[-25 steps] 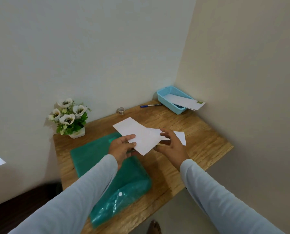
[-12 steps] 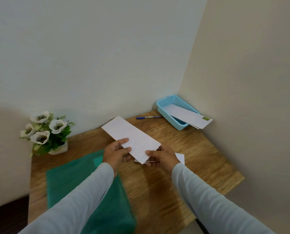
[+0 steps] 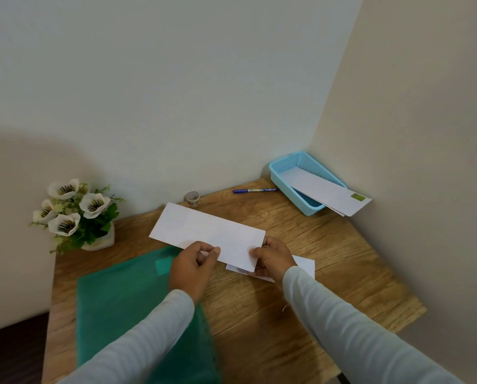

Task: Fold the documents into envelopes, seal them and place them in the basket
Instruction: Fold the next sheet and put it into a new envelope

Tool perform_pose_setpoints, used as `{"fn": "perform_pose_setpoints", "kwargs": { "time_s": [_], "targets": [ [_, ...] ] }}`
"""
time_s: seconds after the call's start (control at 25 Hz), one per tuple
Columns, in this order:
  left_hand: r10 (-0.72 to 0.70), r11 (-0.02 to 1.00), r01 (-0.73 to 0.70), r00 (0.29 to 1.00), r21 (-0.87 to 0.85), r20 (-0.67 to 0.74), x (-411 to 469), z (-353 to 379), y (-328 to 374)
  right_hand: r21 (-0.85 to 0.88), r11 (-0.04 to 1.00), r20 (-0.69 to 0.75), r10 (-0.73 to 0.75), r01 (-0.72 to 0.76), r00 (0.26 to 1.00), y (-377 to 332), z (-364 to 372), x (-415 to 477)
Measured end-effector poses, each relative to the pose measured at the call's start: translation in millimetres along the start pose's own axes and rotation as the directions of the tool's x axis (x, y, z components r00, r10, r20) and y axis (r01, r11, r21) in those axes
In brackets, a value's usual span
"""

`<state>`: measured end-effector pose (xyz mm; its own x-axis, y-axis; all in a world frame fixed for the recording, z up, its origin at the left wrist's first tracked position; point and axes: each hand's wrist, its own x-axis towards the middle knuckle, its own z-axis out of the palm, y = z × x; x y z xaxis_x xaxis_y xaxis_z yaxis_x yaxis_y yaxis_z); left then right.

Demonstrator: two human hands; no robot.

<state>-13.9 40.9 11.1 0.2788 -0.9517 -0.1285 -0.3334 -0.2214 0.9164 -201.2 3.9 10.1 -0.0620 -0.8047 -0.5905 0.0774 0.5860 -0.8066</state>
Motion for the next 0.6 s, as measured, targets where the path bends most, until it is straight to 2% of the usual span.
{"fn": "perform_pose_setpoints", "kwargs": {
  "time_s": [0.12, 0.2, 0.36, 0.6],
  "targets": [
    [0.198, 0.961, -0.214, 0.975, 0.176, 0.104, 0.0, 6.8, 6.2, -0.082, 0.996, -0.007, 0.019, -0.019, 1.000, 3.4, 6.4, 2.4],
    [0.236, 0.931, -0.292, 0.940, 0.218, 0.248, 9.0, 14.1, 7.2, -0.117, 0.993, -0.001, 0.017, -0.017, 1.000, 4.1, 8.8, 5.0],
    [0.111, 0.938, -0.244, 0.885, 0.247, 0.452, 22.9, 27.7, -7.3, -0.076, 0.997, 0.057, 0.026, -0.022, 0.998, 0.4, 8.2, 4.6],
    [0.024, 0.973, -0.118, 0.905, 0.196, 0.424, 28.1, 31.7, -9.4, 0.004, 0.999, 0.060, 0.045, -0.045, 0.997, 3.3, 3.9, 2.5]
  ]
}}
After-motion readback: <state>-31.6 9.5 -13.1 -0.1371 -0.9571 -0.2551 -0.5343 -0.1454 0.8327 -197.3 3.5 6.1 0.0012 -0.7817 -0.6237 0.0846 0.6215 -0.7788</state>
